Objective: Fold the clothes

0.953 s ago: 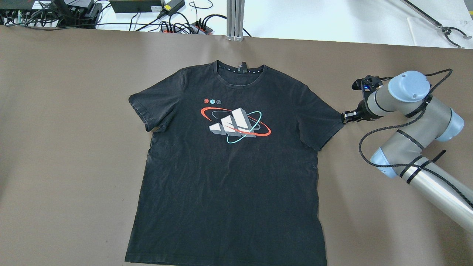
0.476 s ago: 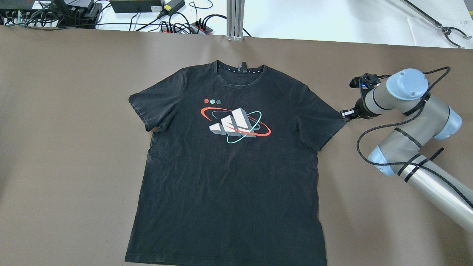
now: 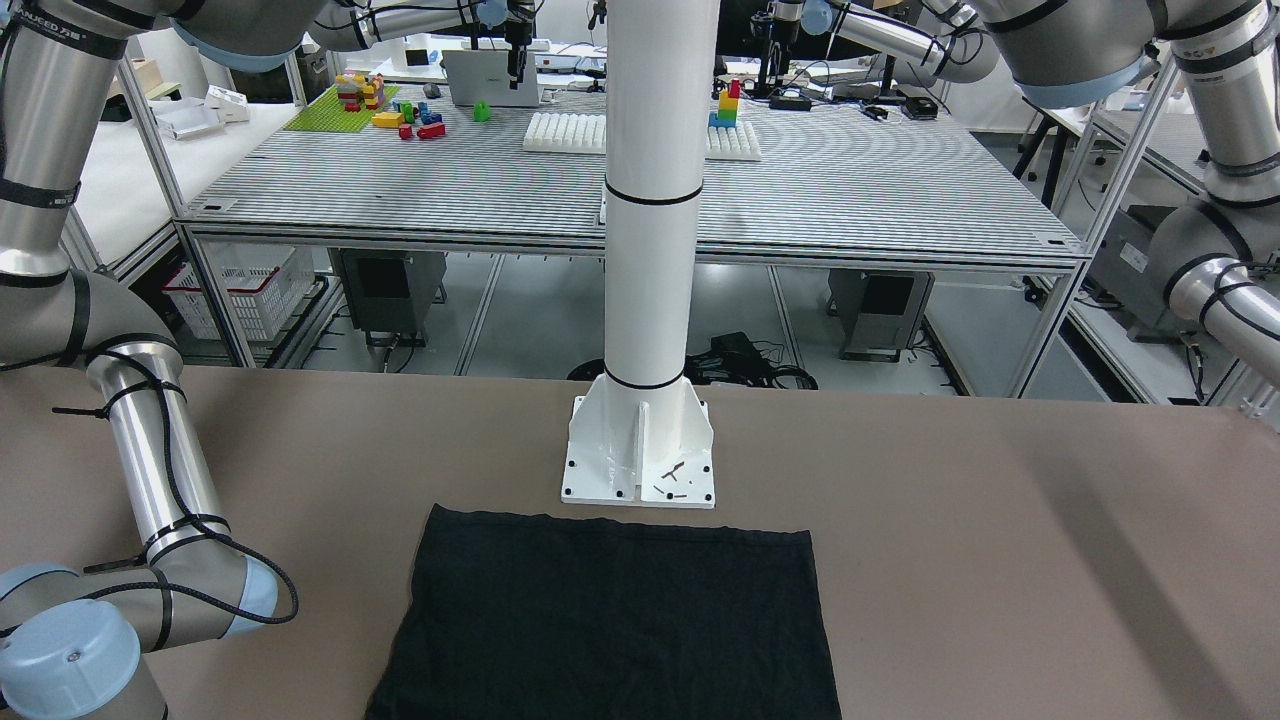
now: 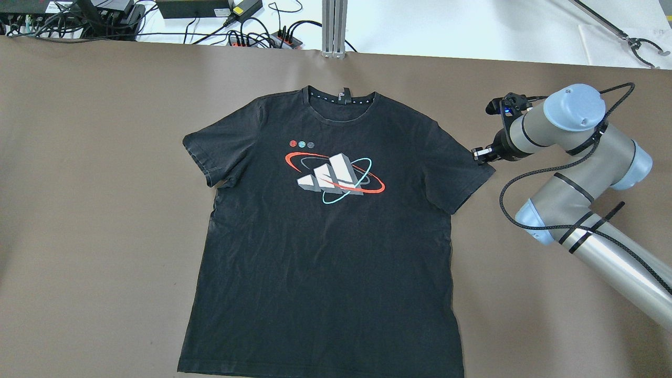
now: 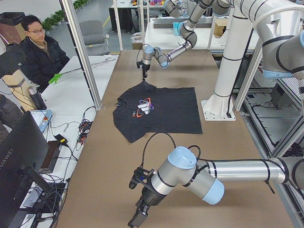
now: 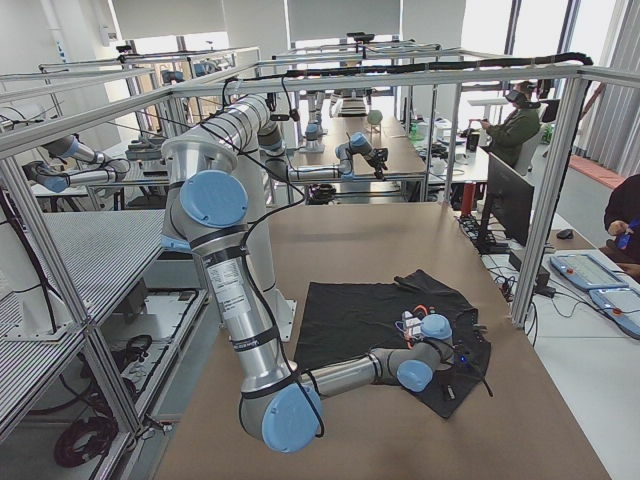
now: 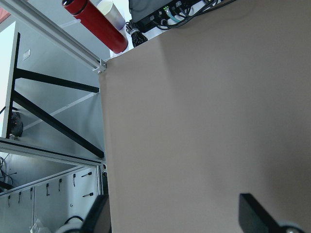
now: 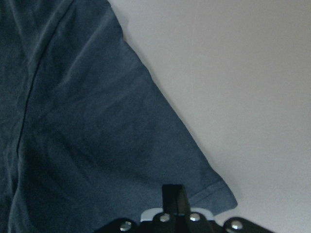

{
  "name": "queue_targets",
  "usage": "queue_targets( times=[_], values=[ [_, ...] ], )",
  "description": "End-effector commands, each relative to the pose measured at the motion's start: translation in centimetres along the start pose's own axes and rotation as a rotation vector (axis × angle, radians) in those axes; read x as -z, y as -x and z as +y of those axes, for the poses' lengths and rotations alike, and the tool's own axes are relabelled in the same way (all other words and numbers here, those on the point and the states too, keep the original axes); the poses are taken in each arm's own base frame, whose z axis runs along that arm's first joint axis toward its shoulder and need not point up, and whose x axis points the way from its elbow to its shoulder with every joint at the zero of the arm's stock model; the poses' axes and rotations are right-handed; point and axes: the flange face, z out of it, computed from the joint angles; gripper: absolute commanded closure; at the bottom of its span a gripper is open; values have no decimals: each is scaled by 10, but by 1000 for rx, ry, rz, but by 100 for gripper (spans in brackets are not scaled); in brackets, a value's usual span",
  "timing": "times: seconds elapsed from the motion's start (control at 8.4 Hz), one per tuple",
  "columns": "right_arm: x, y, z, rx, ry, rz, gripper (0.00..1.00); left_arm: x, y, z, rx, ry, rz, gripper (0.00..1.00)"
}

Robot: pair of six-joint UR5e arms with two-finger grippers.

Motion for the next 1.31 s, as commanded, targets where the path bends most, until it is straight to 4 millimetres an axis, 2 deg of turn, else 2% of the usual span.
queue_targets(
  times=[0.0,0.12,0.36,0.6,0.71,0.83,0.95,1.19],
  values=[
    [-4,-10,8,8,20,18,74,0,0,0,0,0,0,7],
    [-20,-29,13,-13,36,53,51,0,0,0,0,0,0,6],
    [-33,-42,16,-14,29,67,46,0,0,0,1,-1,-1,7],
    [-35,-44,17,-18,32,69,49,0,0,0,1,-1,-1,7],
    [-36,-43,16,-18,33,69,54,0,0,0,-1,-2,-1,7],
    [-36,-43,15,-23,32,69,73,2,1,0,1,-4,-1,6],
    [-36,-40,14,-26,33,69,100,1,2,3,3,0,-1,7],
    [-30,-28,4,-36,20,59,100,0,2,10,6,7,-1,6]
  ],
)
